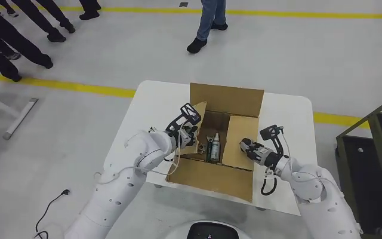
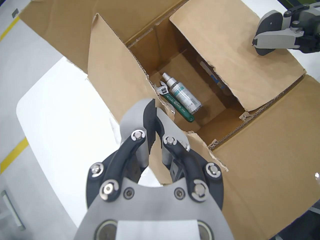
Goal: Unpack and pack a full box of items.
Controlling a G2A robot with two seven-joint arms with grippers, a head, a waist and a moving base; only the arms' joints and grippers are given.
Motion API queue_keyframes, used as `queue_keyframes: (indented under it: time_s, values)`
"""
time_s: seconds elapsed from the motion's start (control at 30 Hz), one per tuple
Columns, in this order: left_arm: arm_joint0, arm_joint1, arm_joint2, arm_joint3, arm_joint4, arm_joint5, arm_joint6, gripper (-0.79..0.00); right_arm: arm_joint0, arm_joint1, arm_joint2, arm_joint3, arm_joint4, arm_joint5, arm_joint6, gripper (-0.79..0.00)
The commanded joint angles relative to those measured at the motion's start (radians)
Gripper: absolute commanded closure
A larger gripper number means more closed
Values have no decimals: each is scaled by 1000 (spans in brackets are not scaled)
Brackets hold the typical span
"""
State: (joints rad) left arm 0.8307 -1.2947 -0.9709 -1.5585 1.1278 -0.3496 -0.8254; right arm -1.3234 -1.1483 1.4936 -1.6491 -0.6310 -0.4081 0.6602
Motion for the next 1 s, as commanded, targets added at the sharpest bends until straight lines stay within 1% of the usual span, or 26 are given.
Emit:
queue_keyframes:
  time_s: [0.0, 0.2, 0.37, 0.67, 0.8, 0.83, 0.87, 0.9, 0.93, 0.97]
  values:
    - [-14, -4, 18, 27, 9, -6, 12, 0, 2, 1, -4, -3, -5, 19, -1, 0]
    - [-42, -16, 73, 92, 36, -47, 26, 0, 4, 3, -11, -14, -3, 41, -1, 0]
    - [-53, -22, 103, 124, 57, -57, 24, 0, 4, 6, -18, -15, -6, 54, 3, 0]
    - [-53, -27, 112, 143, 74, -53, 11, 0, 11, 10, -32, -5, -2, 62, 11, 0]
    - [-52, -26, 106, 135, 78, -52, 8, 0, 11, 12, -27, -10, 29, 48, -13, 0]
    - [-52, -26, 103, 130, 79, -52, 7, -65, 9, 12, -22, -14, 42, 40, -23, 0]
    - [-52, -25, 97, 122, 76, -51, 8, -212, 6, 13, -16, -20, 56, 23, -37, 0]
    - [-52, -24, 89, 109, 75, -52, 10, -308, 3, 13, -9, -27, 72, 5, -54, 0]
    - [-50, -22, 81, 96, 75, -56, 13, -357, -4, 14, 0, -30, 90, -18, -71, 0]
    - [-48, -19, 69, 78, 70, -63, 18, -665, -8, 16, 12, -37, 100, -41, -91, 0]
